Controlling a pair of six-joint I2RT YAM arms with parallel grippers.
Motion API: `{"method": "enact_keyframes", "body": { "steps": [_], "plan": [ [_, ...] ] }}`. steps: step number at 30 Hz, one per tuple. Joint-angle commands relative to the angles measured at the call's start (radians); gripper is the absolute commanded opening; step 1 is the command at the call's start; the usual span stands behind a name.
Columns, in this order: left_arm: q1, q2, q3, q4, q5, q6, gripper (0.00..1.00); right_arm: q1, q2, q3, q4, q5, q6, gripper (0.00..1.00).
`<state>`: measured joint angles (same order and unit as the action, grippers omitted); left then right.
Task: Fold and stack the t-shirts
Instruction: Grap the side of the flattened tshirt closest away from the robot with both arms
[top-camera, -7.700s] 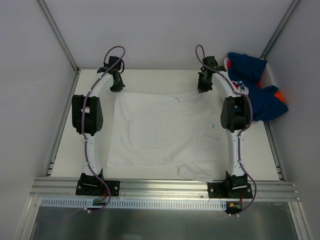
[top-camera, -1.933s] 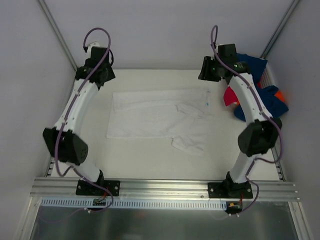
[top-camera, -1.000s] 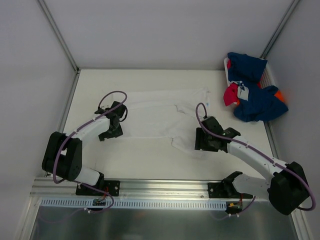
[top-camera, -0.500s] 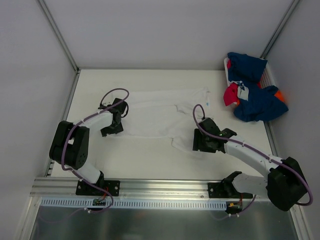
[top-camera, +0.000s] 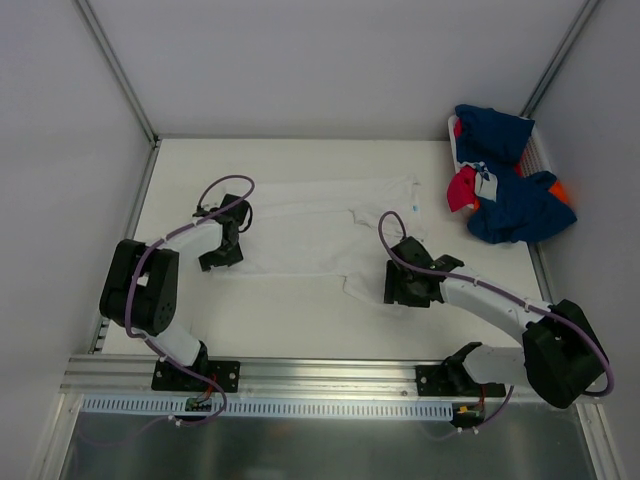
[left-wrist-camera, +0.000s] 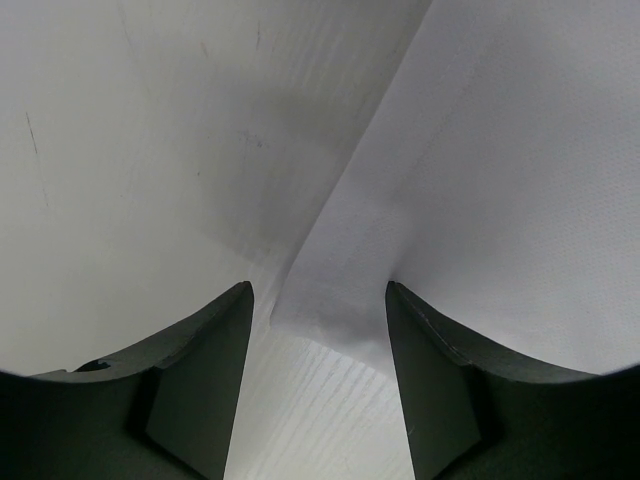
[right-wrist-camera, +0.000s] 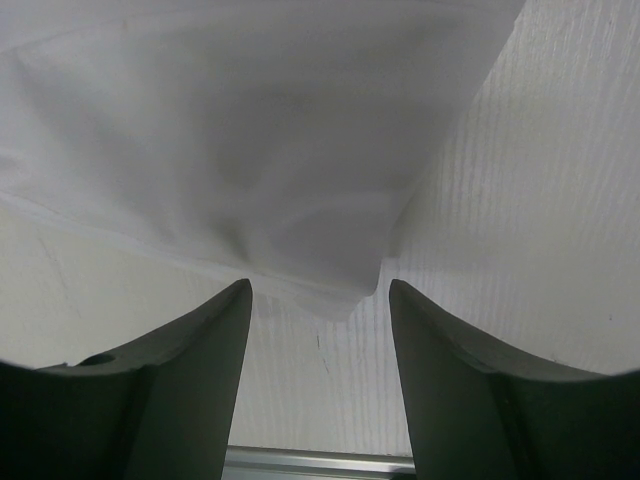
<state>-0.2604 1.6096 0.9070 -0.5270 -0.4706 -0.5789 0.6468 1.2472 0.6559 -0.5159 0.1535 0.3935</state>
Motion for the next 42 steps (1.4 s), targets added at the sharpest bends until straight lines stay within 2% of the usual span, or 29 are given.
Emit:
{"method": "enact_keyframes", "body": {
  "steps": [1, 9, 13, 14, 16, 17, 18, 21, 25, 28, 33, 34, 42],
  "plan": [
    [0.006, 0.029, 0.016, -0.002, 0.043, 0.021, 0.56, 0.010, -0.002, 0.008, 0.005, 0.024, 0.031, 0.61],
    [0.010, 0.058, 0.030, -0.004, 0.073, 0.028, 0.52, 0.024, -0.022, -0.042, 0.020, 0.031, 0.067, 0.61],
    [0.012, 0.067, 0.032, -0.004, 0.089, 0.025, 0.44, 0.027, -0.014, -0.062, 0.040, 0.029, 0.076, 0.58],
    [0.012, 0.069, 0.035, -0.005, 0.093, 0.027, 0.38, 0.028, -0.006, -0.065, 0.045, 0.027, 0.076, 0.56],
    [0.013, 0.075, 0.041, -0.008, 0.105, 0.031, 0.31, 0.030, 0.003, -0.067, 0.054, 0.021, 0.076, 0.46],
    [0.015, 0.078, 0.046, -0.011, 0.110, 0.031, 0.25, 0.031, 0.008, -0.070, 0.056, 0.021, 0.076, 0.38],
    [0.013, 0.081, 0.047, -0.017, 0.124, 0.031, 0.24, 0.033, 0.015, -0.070, 0.065, 0.018, 0.077, 0.36],
    [0.013, 0.072, 0.050, -0.037, 0.145, 0.028, 0.23, 0.034, 0.035, -0.070, 0.082, 0.011, 0.076, 0.37],
    [0.013, 0.017, 0.033, -0.059, 0.135, 0.025, 0.25, 0.037, 0.061, -0.067, 0.103, 0.003, 0.079, 0.39],
    [0.013, -0.036, 0.021, -0.085, 0.100, 0.031, 0.35, 0.040, 0.086, -0.058, 0.122, -0.009, 0.076, 0.38],
    [0.015, -0.099, -0.003, -0.108, 0.078, 0.004, 0.40, 0.053, 0.118, -0.041, 0.142, -0.029, 0.073, 0.38],
    [0.015, -0.103, -0.008, -0.110, 0.073, -0.001, 0.44, 0.054, 0.123, -0.033, 0.142, -0.031, 0.073, 0.38],
    [0.013, -0.145, -0.048, -0.120, 0.073, -0.036, 0.46, 0.068, 0.144, -0.016, 0.145, -0.034, 0.068, 0.38]
  ]
}}
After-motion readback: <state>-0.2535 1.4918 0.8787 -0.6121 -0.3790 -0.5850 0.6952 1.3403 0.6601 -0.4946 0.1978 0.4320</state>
